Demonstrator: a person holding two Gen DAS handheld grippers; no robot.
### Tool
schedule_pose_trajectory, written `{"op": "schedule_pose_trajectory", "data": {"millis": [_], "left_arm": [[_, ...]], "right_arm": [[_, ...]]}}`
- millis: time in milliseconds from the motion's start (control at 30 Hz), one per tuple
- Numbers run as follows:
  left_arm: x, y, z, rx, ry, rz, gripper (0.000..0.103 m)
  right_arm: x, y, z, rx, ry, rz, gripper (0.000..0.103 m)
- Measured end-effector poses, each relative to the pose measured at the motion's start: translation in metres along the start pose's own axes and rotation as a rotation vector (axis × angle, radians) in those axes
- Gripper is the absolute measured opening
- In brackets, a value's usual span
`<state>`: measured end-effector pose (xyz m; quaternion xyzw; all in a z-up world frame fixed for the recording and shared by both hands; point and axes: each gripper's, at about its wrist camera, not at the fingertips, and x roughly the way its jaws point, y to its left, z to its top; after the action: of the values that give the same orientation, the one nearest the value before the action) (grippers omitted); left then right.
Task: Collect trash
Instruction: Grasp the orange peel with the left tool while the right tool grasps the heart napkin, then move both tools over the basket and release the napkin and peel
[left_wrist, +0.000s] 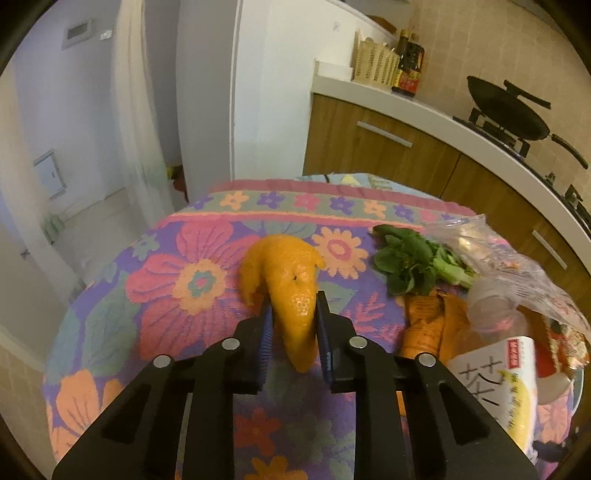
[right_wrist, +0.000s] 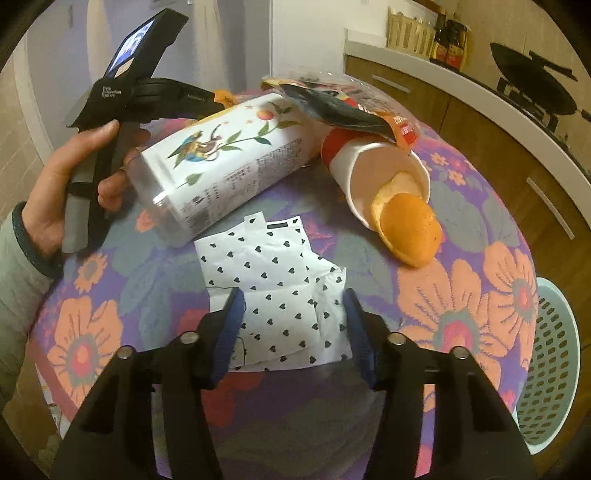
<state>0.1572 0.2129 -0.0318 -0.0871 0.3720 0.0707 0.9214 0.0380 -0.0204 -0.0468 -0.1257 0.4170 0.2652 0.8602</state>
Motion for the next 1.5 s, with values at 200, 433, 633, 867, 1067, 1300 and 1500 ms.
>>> {"op": "schedule_pose_trajectory", "data": {"millis": [200,433,633,867,1067,1300,1500], "left_arm": [[-0.029,-0.003,-0.004,-0.004,-0.055,-0.015,0.018],[-0.064,0.000,-0.014,-0.037,-0.127,-0.066,0.017],[-0.101,-0.016,-0.019,-0.010,-0.199,-0.095,0.017],[-0.146,-0.067,-0.019,0.061,-0.278,-0.211,0.017],[-0.146,-0.150,-0.032,0.162,-0.202,-0.440,0.017],[-0.129,-0.261,-0.049,0.285,-0.079,-0.614,0.017],[-0.101,-0.338,-0.065,0.371,0.022,-0.676,0.017]], "right_arm": [[-0.012,0.000,-0.012,-0.013,-0.054,0.004,0.006],[-0.035,-0.007,-0.025,0.047,-0.144,0.031,0.005],[-0.061,-0.028,-0.031,0.119,-0.228,0.008,0.005],[-0.094,-0.076,-0.042,0.224,-0.308,-0.050,0.005],[-0.119,-0.135,-0.069,0.319,-0.330,-0.183,0.005],[-0.134,-0.225,-0.120,0.524,-0.309,-0.309,0.005],[-0.121,-0.283,-0.159,0.660,-0.241,-0.362,0.005]]}}
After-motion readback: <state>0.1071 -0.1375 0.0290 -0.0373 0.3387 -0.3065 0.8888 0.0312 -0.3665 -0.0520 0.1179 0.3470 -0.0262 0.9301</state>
